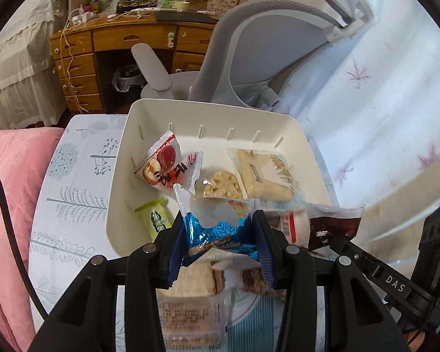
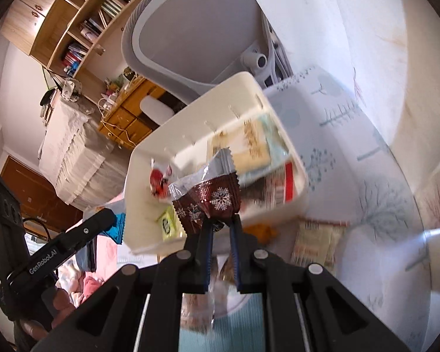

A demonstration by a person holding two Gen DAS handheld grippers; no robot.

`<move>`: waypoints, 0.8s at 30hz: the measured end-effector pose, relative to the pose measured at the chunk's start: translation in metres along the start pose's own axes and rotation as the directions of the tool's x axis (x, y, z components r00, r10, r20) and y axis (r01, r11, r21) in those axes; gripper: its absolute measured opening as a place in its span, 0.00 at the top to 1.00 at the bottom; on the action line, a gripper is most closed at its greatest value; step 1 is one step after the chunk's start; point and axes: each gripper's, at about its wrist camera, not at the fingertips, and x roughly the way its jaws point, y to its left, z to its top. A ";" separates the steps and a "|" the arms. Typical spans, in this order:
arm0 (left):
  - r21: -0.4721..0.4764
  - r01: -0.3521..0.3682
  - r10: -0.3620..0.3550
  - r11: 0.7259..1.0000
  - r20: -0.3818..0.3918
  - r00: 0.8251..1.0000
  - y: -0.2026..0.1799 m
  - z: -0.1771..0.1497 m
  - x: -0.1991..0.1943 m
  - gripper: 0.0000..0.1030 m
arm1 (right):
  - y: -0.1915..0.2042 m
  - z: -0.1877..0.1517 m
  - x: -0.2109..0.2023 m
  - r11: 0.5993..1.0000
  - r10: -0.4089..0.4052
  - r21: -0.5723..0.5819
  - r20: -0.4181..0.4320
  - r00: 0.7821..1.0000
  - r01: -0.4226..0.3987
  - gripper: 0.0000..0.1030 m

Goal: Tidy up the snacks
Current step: 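Carry both snacks into the white basket and open both tools to release them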

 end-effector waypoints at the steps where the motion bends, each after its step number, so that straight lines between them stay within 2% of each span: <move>1: -0.003 -0.004 0.004 1.000 0.001 1.000 0.000 0.002 0.003 0.59 | -0.002 0.004 0.004 1.000 0.001 -0.003 0.001 1.000 -0.001 0.89; 2: -0.007 -0.009 0.009 1.000 0.002 1.000 -0.001 0.003 0.006 0.59 | -0.004 0.007 0.007 1.000 0.000 -0.003 0.002 1.000 0.000 0.89; 4: -0.012 -0.022 0.022 1.000 -0.003 1.000 -0.002 0.006 0.011 0.50 | -0.007 0.010 0.011 1.000 -0.004 -0.006 0.001 1.000 0.004 0.89; 6: -0.012 -0.036 0.036 0.999 -0.022 0.999 -0.004 0.006 0.018 0.34 | -0.009 0.011 0.013 1.000 -0.002 -0.007 0.001 1.000 0.002 0.85; 7: -0.016 -0.042 0.041 0.999 -0.032 0.999 -0.004 0.006 0.021 0.32 | -0.010 0.011 0.015 1.000 0.002 -0.006 -0.002 1.000 -0.002 0.85; 12: -0.043 -0.033 0.030 0.999 -0.075 0.997 -0.005 0.002 0.028 0.29 | -0.018 0.011 0.015 1.000 0.022 0.014 -0.003 1.000 -0.022 0.79; 15: -0.052 -0.023 0.018 0.998 -0.087 0.996 -0.006 -0.003 0.026 0.28 | -0.019 0.010 0.011 1.000 0.022 0.010 0.001 1.000 -0.022 0.71; 24: -0.027 0.012 -0.015 1.000 -0.136 0.991 -0.020 -0.025 0.013 0.28 | -0.028 -0.003 -0.012 1.000 -0.010 -0.016 0.020 1.000 0.011 0.57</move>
